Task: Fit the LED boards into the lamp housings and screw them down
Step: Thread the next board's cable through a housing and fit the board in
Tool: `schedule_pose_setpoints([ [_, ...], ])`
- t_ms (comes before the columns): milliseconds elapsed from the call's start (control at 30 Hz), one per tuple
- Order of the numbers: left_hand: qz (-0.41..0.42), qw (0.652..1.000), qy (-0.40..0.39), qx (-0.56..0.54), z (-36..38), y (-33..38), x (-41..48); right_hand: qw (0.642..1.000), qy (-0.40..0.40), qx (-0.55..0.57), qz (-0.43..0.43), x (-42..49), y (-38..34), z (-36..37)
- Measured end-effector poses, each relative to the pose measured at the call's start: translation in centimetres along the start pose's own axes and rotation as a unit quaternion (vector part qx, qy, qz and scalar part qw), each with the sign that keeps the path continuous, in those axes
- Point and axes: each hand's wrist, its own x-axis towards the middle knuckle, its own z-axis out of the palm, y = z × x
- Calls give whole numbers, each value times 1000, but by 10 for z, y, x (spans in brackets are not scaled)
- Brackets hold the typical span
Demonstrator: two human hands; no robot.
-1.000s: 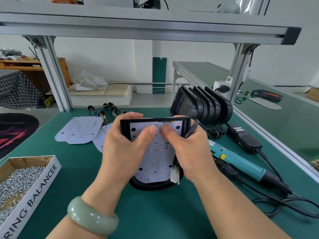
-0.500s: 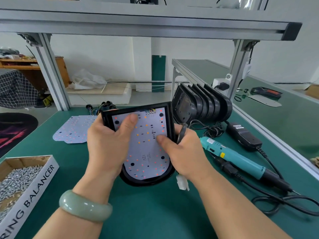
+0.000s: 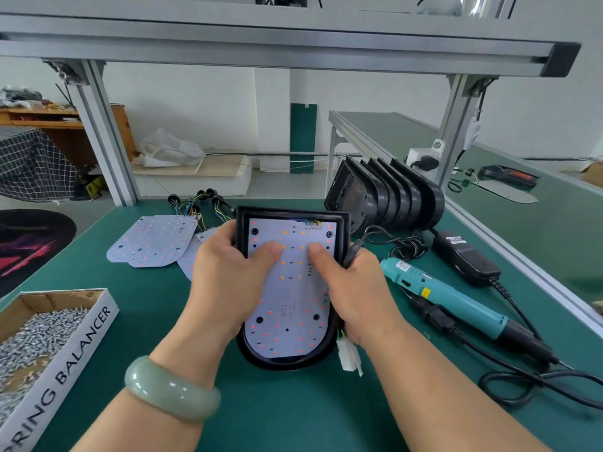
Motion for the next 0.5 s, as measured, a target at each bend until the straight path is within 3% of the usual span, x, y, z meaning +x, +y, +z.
schedule_pose_setpoints([
  [233, 1, 1000, -22, -9, 7, 8, -6, 997, -1, 72, -10, 4, -5, -6],
  [367, 37, 999, 8, 2, 4, 11, -6, 996, -16, 81, -19, 2, -4, -3],
  [500, 69, 996, -3, 50, 6, 12, -8, 996, 32, 82, -22, 0, -4, 1],
])
